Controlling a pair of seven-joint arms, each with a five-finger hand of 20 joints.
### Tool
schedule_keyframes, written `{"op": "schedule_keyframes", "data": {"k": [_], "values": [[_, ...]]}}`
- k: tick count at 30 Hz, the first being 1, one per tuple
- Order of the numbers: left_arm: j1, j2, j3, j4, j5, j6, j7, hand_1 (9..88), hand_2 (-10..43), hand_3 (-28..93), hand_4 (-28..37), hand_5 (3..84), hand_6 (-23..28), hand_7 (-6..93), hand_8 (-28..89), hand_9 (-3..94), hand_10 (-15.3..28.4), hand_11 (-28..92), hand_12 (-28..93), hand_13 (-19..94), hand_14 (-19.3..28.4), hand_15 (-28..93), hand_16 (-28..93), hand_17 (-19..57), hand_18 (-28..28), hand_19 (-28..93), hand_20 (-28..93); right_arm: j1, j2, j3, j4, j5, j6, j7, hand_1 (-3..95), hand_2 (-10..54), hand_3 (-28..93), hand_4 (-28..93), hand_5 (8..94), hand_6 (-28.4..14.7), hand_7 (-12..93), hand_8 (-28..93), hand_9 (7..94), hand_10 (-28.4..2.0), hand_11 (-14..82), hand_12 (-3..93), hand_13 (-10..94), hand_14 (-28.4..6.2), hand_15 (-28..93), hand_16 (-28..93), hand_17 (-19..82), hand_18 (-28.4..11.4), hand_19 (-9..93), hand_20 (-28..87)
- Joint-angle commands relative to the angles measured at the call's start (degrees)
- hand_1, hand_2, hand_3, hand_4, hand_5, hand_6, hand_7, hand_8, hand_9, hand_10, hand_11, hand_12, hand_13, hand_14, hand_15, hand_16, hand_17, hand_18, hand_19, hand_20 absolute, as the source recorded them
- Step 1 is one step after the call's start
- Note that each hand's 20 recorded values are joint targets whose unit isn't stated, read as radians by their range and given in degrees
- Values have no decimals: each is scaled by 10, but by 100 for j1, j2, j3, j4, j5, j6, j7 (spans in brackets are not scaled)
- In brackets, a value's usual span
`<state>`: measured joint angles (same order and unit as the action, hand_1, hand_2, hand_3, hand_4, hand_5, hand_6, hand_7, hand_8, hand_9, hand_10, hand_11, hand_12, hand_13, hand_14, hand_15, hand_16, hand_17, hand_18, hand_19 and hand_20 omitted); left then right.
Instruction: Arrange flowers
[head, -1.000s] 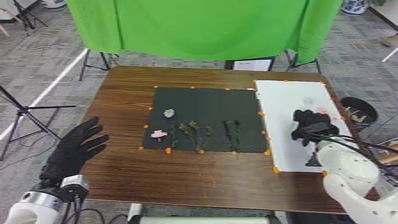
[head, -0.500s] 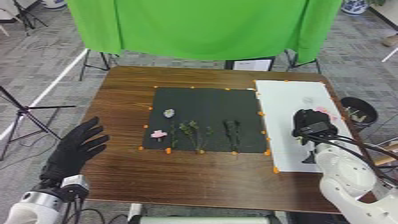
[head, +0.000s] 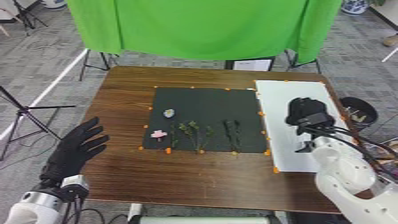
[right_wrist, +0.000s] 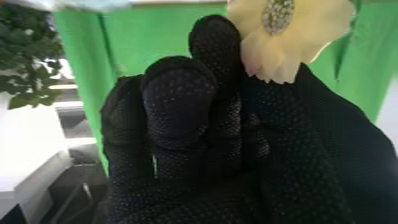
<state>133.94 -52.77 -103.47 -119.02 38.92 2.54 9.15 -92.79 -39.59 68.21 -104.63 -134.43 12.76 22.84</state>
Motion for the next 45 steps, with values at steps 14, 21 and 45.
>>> {"op": "schedule_keyframes", "data": {"k": [14, 21, 45], "values": [[-141, 46, 110, 41, -9, 1, -92, 275, -6, 713, -270, 265, 34, 218, -120, 219, 121, 239, 154, 189, 166, 357, -8, -96, 222, 406, 90, 3256, -2127, -3119, 654, 26, 10, -1077, 526, -95, 823, -283, 721, 17, 503, -27, 873, -35, 218, 550, 809, -9, 562, 396, 328, -177, 775, 499], [-164, 72, 175, 48, -16, 30, -67, 275, -6, 712, -270, 264, 34, 218, -120, 218, 120, 239, 155, 189, 166, 356, -8, -96, 222, 406, 89, 3503, -2569, -3498, 1025, -118, 12, -1212, 524, -95, 823, -283, 717, 18, 506, -28, 872, -34, 217, 551, 809, -8, 560, 397, 328, -177, 775, 499], [-296, 161, 280, 121, -29, -17, -93, 275, -5, 711, -271, 264, 34, 218, -120, 218, 120, 239, 154, 189, 165, 355, -8, -96, 222, 407, 90, 3711, -2862, -3884, 1952, -859, -462, -801, 517, -95, 821, -283, 702, 26, 515, -21, 861, -32, 216, 551, 793, -8, 557, 404, 313, -178, 770, 499]]}}
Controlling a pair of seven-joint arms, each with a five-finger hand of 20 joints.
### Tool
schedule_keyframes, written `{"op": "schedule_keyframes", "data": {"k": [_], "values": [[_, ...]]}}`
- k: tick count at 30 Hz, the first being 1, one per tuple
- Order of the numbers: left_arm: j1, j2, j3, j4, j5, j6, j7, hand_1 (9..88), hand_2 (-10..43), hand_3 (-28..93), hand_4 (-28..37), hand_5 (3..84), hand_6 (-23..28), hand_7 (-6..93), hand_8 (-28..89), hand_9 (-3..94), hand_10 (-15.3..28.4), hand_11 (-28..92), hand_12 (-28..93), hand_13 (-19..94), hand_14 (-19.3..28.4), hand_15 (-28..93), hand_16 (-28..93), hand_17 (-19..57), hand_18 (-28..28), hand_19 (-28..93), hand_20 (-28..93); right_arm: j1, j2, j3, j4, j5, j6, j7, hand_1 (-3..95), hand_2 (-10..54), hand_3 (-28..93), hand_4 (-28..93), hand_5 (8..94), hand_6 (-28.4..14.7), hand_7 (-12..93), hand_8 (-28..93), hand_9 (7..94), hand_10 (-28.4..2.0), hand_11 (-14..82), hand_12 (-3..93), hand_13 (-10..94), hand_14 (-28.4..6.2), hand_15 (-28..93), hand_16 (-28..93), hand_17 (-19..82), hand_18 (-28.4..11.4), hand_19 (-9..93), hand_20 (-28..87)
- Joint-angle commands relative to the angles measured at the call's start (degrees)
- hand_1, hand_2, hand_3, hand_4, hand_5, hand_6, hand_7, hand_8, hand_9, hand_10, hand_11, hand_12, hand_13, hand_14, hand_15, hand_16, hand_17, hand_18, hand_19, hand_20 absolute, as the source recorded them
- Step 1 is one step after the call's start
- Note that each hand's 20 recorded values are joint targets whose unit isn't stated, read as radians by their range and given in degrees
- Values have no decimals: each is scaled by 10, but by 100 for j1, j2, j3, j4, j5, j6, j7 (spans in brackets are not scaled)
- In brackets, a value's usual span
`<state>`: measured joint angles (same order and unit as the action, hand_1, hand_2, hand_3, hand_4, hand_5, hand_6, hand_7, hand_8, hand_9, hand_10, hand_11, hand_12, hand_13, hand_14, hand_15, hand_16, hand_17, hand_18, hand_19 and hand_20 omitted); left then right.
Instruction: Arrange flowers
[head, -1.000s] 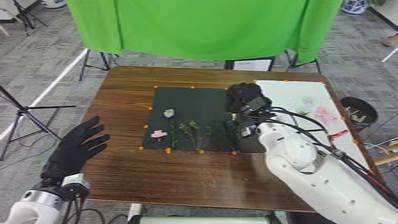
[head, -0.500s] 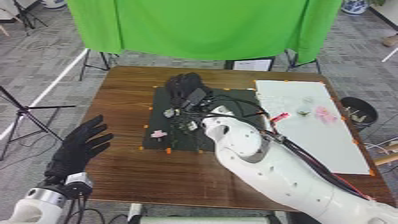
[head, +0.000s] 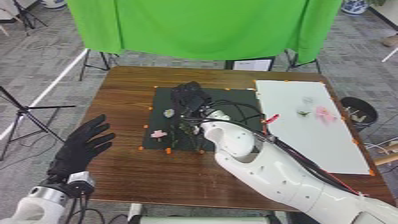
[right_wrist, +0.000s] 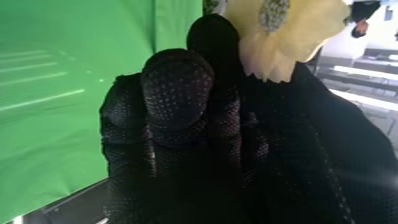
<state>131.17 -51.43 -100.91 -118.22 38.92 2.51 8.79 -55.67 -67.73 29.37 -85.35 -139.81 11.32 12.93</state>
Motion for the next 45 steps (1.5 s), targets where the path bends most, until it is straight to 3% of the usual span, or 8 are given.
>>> {"op": "schedule_keyframes", "data": {"k": [1, 13, 29, 37, 41, 43, 45], "values": [[-25, 30, 27, 46, -31, -19, -53, 274, -5, 711, -270, 264, 34, 218, -119, 218, 120, 240, 154, 189, 165, 355, -8, -96, 222, 407, 90, 12, -47, -16, 31, -318, -356, 241, 516, -95, 818, -283, 698, 29, 515, -20, 860, -29, 214, 550, 790, -8, 557, 405, 310, -178, 771, 501], [-7, 14, 2, 32, -16, -43, -108, 275, -5, 710, -271, 265, 35, 217, -119, 218, 120, 240, 153, 189, 166, 355, -8, -96, 222, 407, 90, -13, -40, 40, 46, -476, -724, 534, 481, -95, 815, -283, 646, 41, 530, -1, 828, -24, 204, 551, 750, 3, 549, 422, 278, -178, 768, 509], [-6, 13, 15, 46, -26, -18, -72, 274, -4, 712, -272, 265, 35, 217, -119, 219, 121, 239, 153, 189, 166, 356, -8, -96, 222, 407, 90, -14, -17, 86, -3, -291, -797, 559, 396, -95, 807, -283, 630, 32, 522, -3, 800, -39, 226, 521, 727, -25, 603, 318, 260, -185, 761, 519], [-10, 0, 15, 47, -17, -24, -68, 274, -4, 712, -271, 265, 34, 217, -120, 219, 121, 239, 154, 189, 166, 356, -8, -96, 222, 407, 90, -68, -6, 169, -107, -192, -964, 579, 361, -95, 791, -283, 629, 28, 512, 2, 762, -57, 335, 425, 721, -29, 613, 300, 254, -188, 758, 523], [-14, -7, 14, 52, -17, -27, -64, 274, -5, 713, -271, 265, 35, 217, -119, 219, 121, 239, 154, 189, 166, 356, -8, -97, 222, 407, 89, -99, 1, 224, -140, -112, -1017, 589, 317, -95, 794, -283, 633, 33, 468, 0, 733, -71, 410, 317, 714, -35, 613, 303, 249, -190, 754, 526], [-5, -15, 12, 50, -17, -28, -60, 274, -3, 711, -271, 265, 34, 217, -119, 219, 121, 239, 154, 189, 166, 356, -8, -97, 222, 407, 90, -121, 5, 262, -170, -58, -1051, 589, 302, -95, 803, -283, 635, 34, 454, -21, 729, -72, 411, 315, 711, -37, 616, 301, 247, -191, 754, 527], [-12, 0, 18, 57, -28, -25, -49, 274, -4, 711, -271, 265, 34, 218, -119, 219, 121, 240, 154, 189, 166, 356, -8, -96, 222, 407, 90, -141, 10, 294, -201, -39, -1058, 616, 285, -95, 817, -283, 640, 37, 453, -146, 723, -74, 409, 316, 707, -38, 619, 298, 243, -193, 754, 528]]}}
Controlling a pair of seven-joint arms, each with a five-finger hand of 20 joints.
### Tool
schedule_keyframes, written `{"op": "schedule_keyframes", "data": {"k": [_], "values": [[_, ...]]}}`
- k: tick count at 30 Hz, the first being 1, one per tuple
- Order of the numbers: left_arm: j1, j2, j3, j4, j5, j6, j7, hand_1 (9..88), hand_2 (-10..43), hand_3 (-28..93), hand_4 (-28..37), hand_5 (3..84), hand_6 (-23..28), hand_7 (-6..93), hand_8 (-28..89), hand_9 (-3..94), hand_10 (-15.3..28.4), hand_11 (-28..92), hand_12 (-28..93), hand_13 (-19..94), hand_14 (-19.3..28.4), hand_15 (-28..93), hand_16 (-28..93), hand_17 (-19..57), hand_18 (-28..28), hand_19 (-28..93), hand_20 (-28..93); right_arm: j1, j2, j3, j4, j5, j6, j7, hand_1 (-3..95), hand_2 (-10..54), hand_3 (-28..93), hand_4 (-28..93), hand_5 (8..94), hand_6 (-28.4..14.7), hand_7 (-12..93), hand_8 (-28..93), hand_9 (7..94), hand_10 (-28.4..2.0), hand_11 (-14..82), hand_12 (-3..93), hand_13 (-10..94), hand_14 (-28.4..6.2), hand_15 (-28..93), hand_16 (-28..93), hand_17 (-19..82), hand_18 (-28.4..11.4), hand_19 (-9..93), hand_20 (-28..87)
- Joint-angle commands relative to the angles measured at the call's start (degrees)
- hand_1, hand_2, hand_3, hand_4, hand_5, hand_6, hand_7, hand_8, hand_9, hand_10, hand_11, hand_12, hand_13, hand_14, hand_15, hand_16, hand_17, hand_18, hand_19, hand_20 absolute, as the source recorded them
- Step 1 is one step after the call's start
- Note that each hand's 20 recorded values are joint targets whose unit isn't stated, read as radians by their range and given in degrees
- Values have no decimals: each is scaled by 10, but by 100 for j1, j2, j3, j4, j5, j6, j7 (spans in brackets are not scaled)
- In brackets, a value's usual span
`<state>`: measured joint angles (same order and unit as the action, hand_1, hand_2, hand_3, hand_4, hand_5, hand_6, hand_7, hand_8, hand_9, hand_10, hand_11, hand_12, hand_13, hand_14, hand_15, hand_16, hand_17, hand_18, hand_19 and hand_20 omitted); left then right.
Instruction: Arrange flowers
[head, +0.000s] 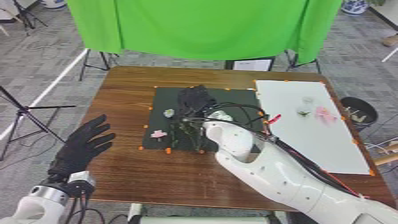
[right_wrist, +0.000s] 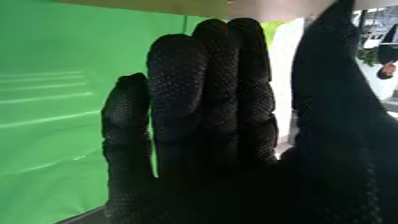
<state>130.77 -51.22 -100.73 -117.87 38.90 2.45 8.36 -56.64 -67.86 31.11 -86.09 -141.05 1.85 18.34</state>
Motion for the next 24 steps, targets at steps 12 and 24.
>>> {"op": "schedule_keyframes", "data": {"k": [12, 24], "values": [[81, -102, -43, -9, -14, 0, -11, 274, -3, 711, -271, 264, 34, 219, -120, 219, 122, 239, 154, 189, 166, 355, -8, -96, 221, 407, 89, -197, 471, 767, -752, 490, -183, 460, 264, -95, 868, -282, 579, 23, 460, -194, 650, -91, 433, 318, 646, -56, 651, 293, 229, -198, 754, 531], [258, -208, -164, -74, 5, 34, 24, 274, -3, 712, -271, 264, 34, 219, -120, 220, 122, 239, 153, 189, 167, 357, -9, -97, 222, 407, 90, -545, 1928, 1869, -876, 1208, -704, 1323, 250, -95, 915, -283, 259, -58, 407, -176, 278, -144, 322, 276, 331, -111, 555, 151, 138, -194, 686, 472]]}}
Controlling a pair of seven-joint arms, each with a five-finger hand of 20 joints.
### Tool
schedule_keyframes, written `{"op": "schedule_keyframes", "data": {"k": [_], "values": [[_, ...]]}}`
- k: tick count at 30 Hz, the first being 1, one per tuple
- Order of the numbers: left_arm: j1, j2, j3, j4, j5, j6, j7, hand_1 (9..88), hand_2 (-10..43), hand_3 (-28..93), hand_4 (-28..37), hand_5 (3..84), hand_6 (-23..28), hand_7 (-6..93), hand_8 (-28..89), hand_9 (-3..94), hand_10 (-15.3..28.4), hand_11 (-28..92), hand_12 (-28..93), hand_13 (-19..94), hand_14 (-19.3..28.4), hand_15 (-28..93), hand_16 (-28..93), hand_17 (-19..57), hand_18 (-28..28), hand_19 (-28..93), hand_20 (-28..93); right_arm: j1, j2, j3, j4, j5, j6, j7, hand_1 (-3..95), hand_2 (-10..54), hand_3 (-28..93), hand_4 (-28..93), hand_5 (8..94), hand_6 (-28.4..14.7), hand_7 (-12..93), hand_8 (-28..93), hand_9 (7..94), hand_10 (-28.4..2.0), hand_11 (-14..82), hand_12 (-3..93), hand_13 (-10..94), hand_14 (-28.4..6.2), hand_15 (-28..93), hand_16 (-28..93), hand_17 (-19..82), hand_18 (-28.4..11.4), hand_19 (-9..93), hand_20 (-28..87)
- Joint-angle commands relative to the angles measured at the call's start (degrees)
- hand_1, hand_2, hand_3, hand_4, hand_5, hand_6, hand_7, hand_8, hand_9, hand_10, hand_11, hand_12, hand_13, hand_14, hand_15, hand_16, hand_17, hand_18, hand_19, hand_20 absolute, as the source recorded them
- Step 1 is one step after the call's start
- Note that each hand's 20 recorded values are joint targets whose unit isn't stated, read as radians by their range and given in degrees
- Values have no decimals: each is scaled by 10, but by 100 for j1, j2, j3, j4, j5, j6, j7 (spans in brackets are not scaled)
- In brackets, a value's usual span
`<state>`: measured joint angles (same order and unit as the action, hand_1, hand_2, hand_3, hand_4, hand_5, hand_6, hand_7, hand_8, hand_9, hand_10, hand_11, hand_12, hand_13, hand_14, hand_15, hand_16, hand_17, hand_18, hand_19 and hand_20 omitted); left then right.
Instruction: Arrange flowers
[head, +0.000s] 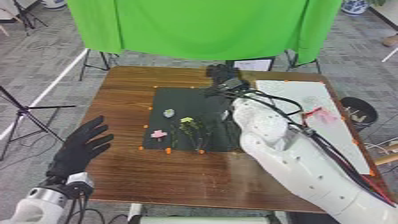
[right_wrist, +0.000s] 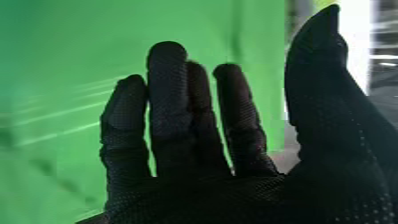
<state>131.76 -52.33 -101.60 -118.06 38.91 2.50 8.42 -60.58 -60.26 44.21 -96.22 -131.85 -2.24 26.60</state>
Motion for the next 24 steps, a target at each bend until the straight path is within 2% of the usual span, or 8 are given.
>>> {"op": "schedule_keyframes", "data": {"k": [1, 7, 10, 12, 14, 17, 24], "values": [[150, -97, -76, -52, 2, 27, 17, 274, -3, 712, -271, 264, 34, 219, -120, 220, 122, 239, 154, 189, 166, 357, -9, -97, 222, 407, 90, -197, 1280, 594, 142, 301, -302, 546, 248, -95, 911, -283, 248, -62, 389, -167, 268, -147, 304, 277, 308, -114, 520, 145, 131, -193, 668, 454], [132, -108, -68, -43, 12, 4, -12, 274, -4, 713, -270, 264, 34, 219, -120, 220, 122, 238, 154, 189, 166, 356, -9, -97, 222, 408, 90, -648, 1669, 926, 172, 178, -460, 724, 242, -95, 908, -283, 239, -66, 370, -155, 259, -149, 272, 272, 284, -125, 451, 147, 123, -191, 632, 400], [178, -125, -98, -37, 7, -63, 12, 273, -4, 712, -271, 265, 34, 219, -120, 219, 121, 239, 154, 189, 166, 356, -9, -97, 222, 407, 90, -886, 1727, 1060, 244, 91, -450, 807, 252, -95, 911, -282, 260, -60, 386, -156, 299, -143, 280, 270, 330, -117, 449, 151, 137, -190, 639, 391], [199, -117, -109, -47, 1, -36, -4, 261, -14, 707, -273, 265, 34, 218, -121, 219, 121, 238, 154, 189, 166, 355, -9, -97, 222, 407, 89, -1029, 1718, 1126, 348, 41, -302, 846, 259, -95, 910, -283, 279, -57, 398, -163, 322, -141, 295, 266, 355, -113, 461, 156, 146, -188, 651, 390], [172, -101, -107, -36, -3, -70, -9, 256, -17, 709, -276, 265, 34, 218, -120, 220, 122, 238, 154, 189, 166, 354, -8, -97, 222, 406, 89, -1108, 1767, 1114, 375, -49, -262, 972, 269, -95, 913, -283, 316, -48, 436, -184, 366, -136, 325, 259, 401, -103, 485, 159, 171, -187, 681, 395], [170, -78, -112, -41, -3, -56, -14, 256, -17, 709, -280, 266, 34, 216, -120, 220, 123, 237, 154, 189, 167, 353, -8, -97, 222, 405, 89, -1078, 1769, 1006, 489, -332, -412, 1256, 278, -95, 916, -283, 359, -43, 457, -190, 405, -135, 343, 255, 448, -94, 500, 159, 188, -187, 705, 403], [151, -59, -117, -40, 1, -78, -49, 261, -12, 711, -279, 266, 34, 216, -119, 221, 122, 237, 155, 189, 168, 355, -6, -97, 222, 405, 90, -1104, 1856, 996, 551, -324, -514, 1490, 286, -95, 919, -283, 376, -40, 465, -198, 422, -134, 356, 250, 465, -96, 504, 159, 193, -195, 714, 411]]}}
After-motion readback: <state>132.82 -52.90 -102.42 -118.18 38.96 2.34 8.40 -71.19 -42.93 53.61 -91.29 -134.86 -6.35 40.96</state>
